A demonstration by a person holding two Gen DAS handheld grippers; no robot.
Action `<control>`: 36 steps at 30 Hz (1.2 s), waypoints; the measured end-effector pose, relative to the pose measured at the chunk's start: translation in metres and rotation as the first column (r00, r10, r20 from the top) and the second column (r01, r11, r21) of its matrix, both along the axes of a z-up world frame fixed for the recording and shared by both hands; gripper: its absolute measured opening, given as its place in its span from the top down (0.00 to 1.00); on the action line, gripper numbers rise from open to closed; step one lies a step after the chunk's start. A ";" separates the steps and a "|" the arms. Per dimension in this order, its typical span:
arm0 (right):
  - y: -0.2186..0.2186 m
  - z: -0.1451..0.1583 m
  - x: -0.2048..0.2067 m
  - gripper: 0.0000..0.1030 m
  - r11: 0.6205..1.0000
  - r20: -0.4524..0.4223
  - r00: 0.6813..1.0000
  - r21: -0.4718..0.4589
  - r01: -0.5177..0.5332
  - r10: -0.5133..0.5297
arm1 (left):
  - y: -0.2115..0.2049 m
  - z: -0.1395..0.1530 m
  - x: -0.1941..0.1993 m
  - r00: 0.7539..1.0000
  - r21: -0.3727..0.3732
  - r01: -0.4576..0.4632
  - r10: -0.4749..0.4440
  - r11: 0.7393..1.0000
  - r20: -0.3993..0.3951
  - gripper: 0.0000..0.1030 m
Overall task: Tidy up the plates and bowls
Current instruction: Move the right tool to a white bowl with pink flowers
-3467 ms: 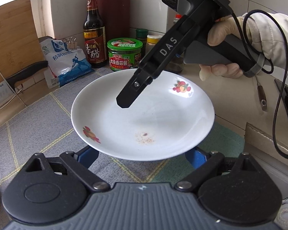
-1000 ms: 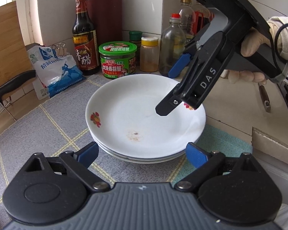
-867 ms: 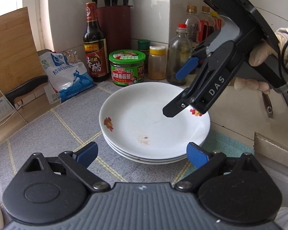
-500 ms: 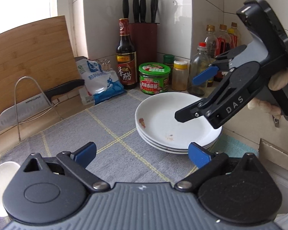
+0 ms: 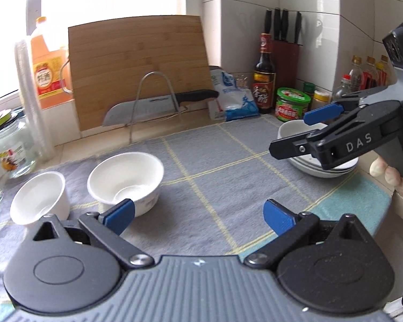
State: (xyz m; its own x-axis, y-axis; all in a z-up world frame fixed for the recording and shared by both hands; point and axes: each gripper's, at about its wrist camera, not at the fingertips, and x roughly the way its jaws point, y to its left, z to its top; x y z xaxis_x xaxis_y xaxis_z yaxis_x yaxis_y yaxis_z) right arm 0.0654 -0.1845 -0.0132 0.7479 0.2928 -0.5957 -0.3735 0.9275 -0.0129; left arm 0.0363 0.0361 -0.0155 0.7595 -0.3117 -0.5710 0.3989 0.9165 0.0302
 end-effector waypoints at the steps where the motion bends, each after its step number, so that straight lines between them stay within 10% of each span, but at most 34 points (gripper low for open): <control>1: 0.008 -0.002 -0.002 0.00 1.000 -0.001 1.000 0.005 -0.006 0.006 | 0.010 -0.002 -0.003 1.000 -0.002 -0.021 0.021 1.000 -0.009 0.01; 17: 0.122 -0.022 -0.009 0.00 0.983 -0.081 0.980 0.023 -0.182 0.183 | 0.110 -0.040 -0.033 0.975 0.054 -0.209 0.213 0.976 -0.065 0.01; 36: 0.206 -0.046 0.024 0.00 0.920 -0.189 0.902 0.041 -0.389 0.389 | 0.123 -0.054 -0.015 0.985 0.052 -0.165 0.167 0.985 -0.033 0.02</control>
